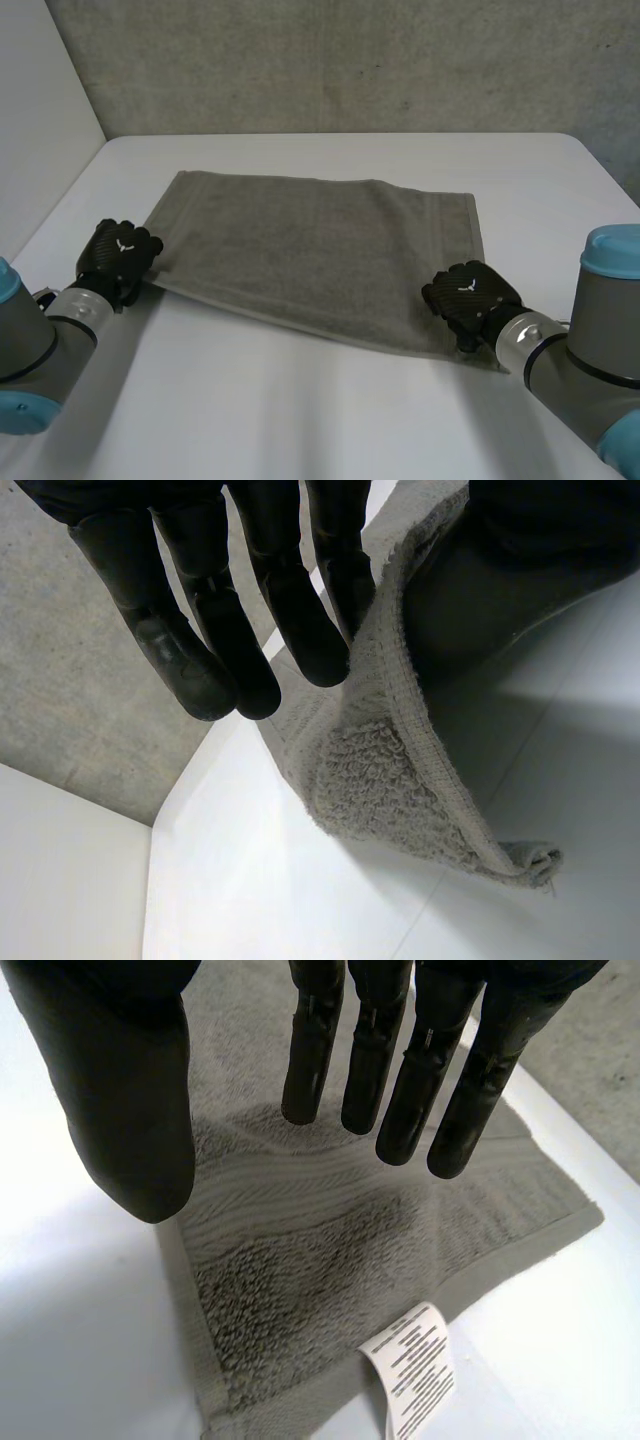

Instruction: Fold the towel.

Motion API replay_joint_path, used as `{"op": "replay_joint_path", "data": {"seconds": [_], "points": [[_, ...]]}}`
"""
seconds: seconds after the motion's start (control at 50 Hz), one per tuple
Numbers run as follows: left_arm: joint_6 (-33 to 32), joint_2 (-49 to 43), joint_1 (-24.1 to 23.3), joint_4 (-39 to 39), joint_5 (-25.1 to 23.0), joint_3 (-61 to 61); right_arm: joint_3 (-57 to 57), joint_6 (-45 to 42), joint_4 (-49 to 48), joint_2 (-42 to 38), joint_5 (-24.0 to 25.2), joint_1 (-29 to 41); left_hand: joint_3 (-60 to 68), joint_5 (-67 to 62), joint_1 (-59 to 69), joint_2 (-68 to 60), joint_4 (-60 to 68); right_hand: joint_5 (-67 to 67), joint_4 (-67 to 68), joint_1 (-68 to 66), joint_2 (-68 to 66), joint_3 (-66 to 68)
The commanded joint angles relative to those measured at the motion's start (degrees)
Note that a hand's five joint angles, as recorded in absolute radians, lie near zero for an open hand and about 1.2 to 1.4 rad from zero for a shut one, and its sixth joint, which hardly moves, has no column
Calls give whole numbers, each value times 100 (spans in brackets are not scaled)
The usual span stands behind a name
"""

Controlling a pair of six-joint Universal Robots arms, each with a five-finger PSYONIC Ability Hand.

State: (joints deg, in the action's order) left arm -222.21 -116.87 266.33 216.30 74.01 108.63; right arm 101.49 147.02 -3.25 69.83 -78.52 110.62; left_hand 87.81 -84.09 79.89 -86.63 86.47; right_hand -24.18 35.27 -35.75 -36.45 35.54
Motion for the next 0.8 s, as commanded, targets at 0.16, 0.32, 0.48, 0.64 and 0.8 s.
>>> {"op": "replay_joint_path", "data": {"seconds": [0.16,0.32,0.48,0.64,0.8], "points": [[-7,-38,-2,0,-9,0,-85,-138,131,-180,-40,-23,-781,1409,11,663,-647,-46,-62,111,181,-90],[-7,-38,-2,0,0,0,-94,-147,43,-294,-5,-41,-781,1409,11,663,-647,-13,-96,145,214,-124],[-7,-47,-2,0,-9,0,-85,-147,-159,-514,92,-41,-781,1409,11,663,-647,-46,-62,111,181,-90],[-7,-56,-2,0,-9,0,-85,-156,-387,-628,74,-40,-781,1409,11,663,-647,-837,728,-679,-610,700],[-7,-64,-2,0,-9,0,-120,-156,-519,-760,65,-41,-781,1409,11,663,-647,-904,795,-747,-677,768]]}}
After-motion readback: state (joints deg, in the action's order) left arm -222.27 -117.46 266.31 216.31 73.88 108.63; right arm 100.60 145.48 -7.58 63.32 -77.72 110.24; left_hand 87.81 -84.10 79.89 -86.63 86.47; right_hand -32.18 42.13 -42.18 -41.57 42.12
